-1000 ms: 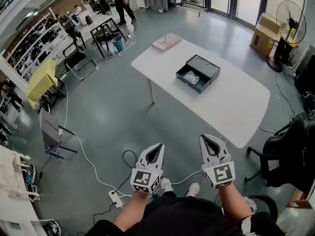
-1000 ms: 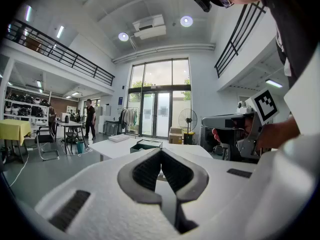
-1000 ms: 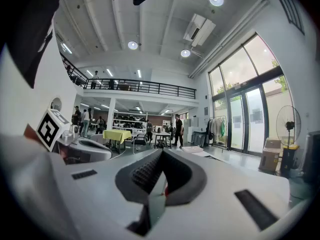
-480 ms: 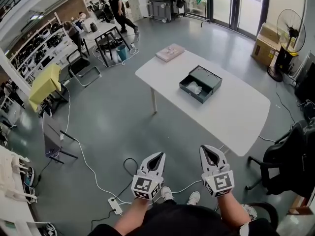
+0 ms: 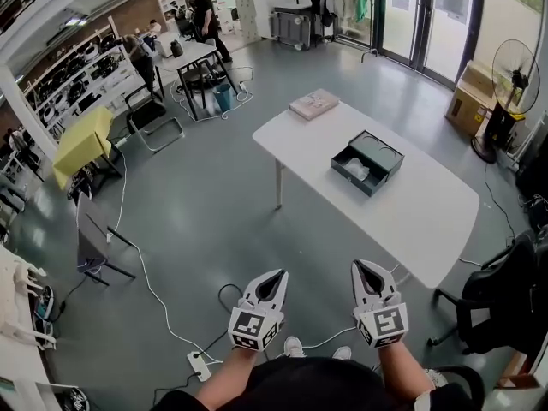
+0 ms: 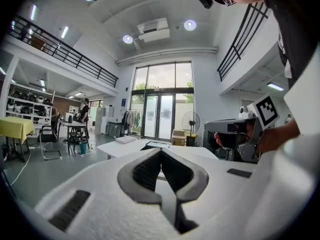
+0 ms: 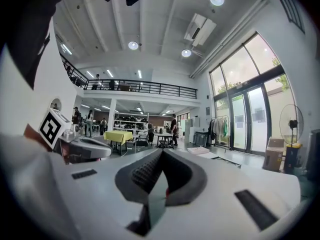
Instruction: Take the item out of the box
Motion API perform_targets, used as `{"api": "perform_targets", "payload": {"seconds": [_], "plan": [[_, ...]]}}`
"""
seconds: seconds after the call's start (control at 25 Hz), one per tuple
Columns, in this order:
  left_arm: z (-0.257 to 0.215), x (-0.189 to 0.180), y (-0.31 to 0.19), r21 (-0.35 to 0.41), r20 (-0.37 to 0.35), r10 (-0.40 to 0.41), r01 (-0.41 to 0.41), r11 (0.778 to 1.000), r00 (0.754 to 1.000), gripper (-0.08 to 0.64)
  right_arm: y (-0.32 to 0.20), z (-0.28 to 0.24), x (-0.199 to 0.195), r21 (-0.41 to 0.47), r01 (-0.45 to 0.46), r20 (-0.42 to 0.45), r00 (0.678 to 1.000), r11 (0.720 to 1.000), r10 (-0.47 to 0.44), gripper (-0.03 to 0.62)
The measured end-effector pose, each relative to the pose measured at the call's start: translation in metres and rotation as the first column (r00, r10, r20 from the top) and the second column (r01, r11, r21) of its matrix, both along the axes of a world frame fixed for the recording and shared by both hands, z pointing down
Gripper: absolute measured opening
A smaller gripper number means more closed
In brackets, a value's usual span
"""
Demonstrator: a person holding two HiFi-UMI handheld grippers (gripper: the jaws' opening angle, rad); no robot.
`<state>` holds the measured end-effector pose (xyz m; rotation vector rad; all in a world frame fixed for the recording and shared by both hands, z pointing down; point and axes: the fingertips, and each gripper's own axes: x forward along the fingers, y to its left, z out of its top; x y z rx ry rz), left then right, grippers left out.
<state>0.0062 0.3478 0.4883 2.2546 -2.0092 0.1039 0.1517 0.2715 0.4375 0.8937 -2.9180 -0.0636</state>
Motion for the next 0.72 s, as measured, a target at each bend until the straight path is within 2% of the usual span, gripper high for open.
{"api": "perform_targets", "payload": {"seconds": [0.16, 0.36, 0.72], "plan": [[-0.003, -0.026, -0.002, 0.02, -0.006, -0.001, 0.001, 1.0, 1.0, 0.009, -0.002, 0.003, -0.018, 0.009, -0.006, -0.02, 1.0, 1.0, 0.006, 0.005], [-0.012, -0.041, -0.008, 0.051, 0.011, 0.042, -0.043, 0.998, 0.999, 0.009, 0.0, -0.001, -0.04, 0.019, -0.02, -0.008, 1.0, 1.0, 0.021, 0.006], [-0.001, -0.064, -0.031, 0.029, 0.015, 0.058, -0.058, 0.998, 0.998, 0.009, -0.017, 0.007, -0.073, 0.002, -0.005, -0.029, 1.0, 1.0, 0.005, 0.006]]}}
